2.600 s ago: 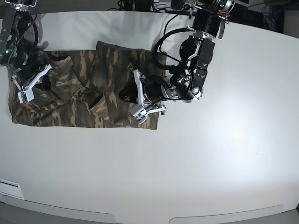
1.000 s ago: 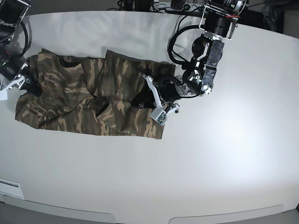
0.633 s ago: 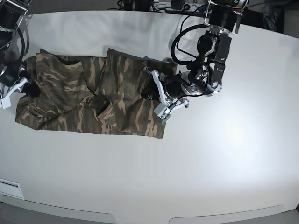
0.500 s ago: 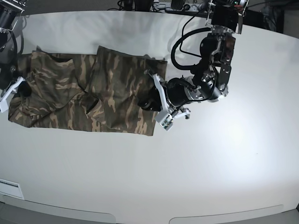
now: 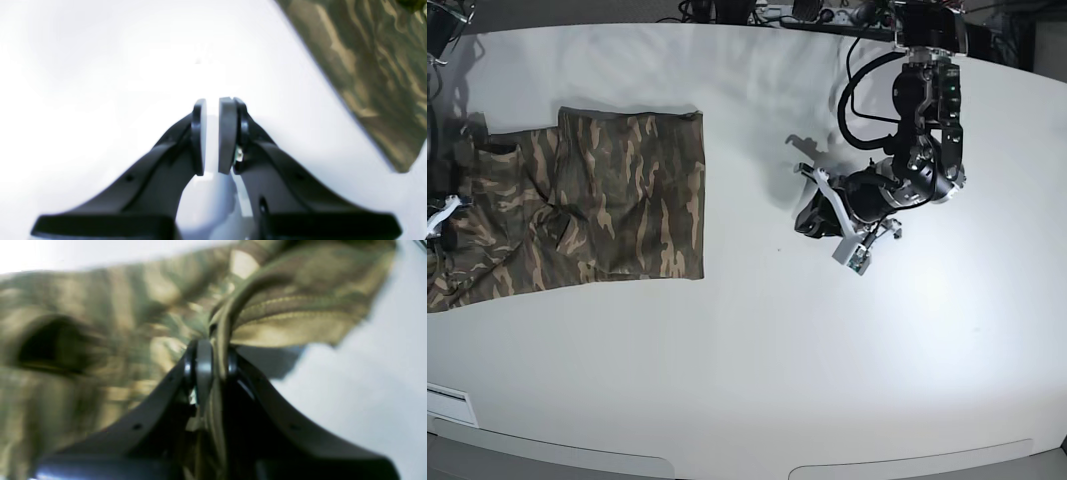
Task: Fold the T-shirt properly
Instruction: 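Grasp the strip's end with the right gripper and fold it over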
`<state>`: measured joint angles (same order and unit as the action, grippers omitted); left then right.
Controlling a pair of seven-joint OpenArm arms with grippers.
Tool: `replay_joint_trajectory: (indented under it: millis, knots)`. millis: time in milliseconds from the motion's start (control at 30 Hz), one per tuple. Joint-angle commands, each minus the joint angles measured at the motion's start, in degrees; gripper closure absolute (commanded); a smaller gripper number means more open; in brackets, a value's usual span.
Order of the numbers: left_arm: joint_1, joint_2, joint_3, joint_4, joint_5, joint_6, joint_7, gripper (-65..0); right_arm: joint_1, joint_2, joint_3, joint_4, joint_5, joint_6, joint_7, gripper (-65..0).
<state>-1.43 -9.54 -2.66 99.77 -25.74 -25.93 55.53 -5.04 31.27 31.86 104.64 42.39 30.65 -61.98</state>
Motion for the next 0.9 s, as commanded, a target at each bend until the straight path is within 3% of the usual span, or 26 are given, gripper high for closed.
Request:
replay_joint_trajectory:
  millis: [0,133,200,267,400,533,633,767,833,867]
  knots:
    - [-1.0,-0.9,-0.2,1.0,-1.3,-0.2,-1.2,-9.0,-0.4,0.5,0.4,2.5,4.4,1.7,1.2,0.0]
    - [-1.1,-3.5,-0.2,1.0,-1.3,-0.2,-1.2,-9.0,-5.1,-3.1,0.4,5.9,21.4,9.0,-1.0,0.0]
    - [-1.1,-4.6,-0.2,1.0,-1.4,-0.2,-1.3,-9.0,-6.4,-5.7,0.3,5.9,28.3,9.3,-3.3,0.0]
    - [-1.1,-5.4,-0.2,1.0,-1.4,-0.2,-1.2,-9.0,-6.9,-8.8,0.3,5.9,31.3,9.3,-4.4,0.0]
    - [-0.9,-6.0,-0.2,1.0,-1.4,-0.2,-1.2,-9.0,-6.8,-13.8,-0.5,5.9,31.3,9.3,-4.7,0.0]
    - [-0.9,-6.0,-0.2,1.0,-2.7,-0.2,-1.3,-9.0,-6.7,-17.1,-5.9,5.9,30.3,9.3,-4.7,0.0]
    - [-0.9,-6.0,-0.2,1.0,-3.6,-0.2,-1.2,-9.0,-6.7,-18.9,-11.6,5.9,24.2,9.3,-3.3,0.0]
    - [-0.9,-6.0,-0.2,1.0,-3.6,-0.2,-1.2,-9.0,-6.7,-20.5,-18.4,5.9,14.8,9.3,4.5,0.0]
    - [-0.8,-6.0,-0.2,1.0,-3.7,-0.2,-1.2,-9.0,-6.3,-21.0,-21.6,5.9,12.6,9.3,6.6,0.0]
    - [-0.6,-6.0,-0.2,1.0,-3.7,-0.2,-1.2,-9.0,-5.8,-21.1,-23.1,5.9,12.4,9.3,6.6,-3.0]
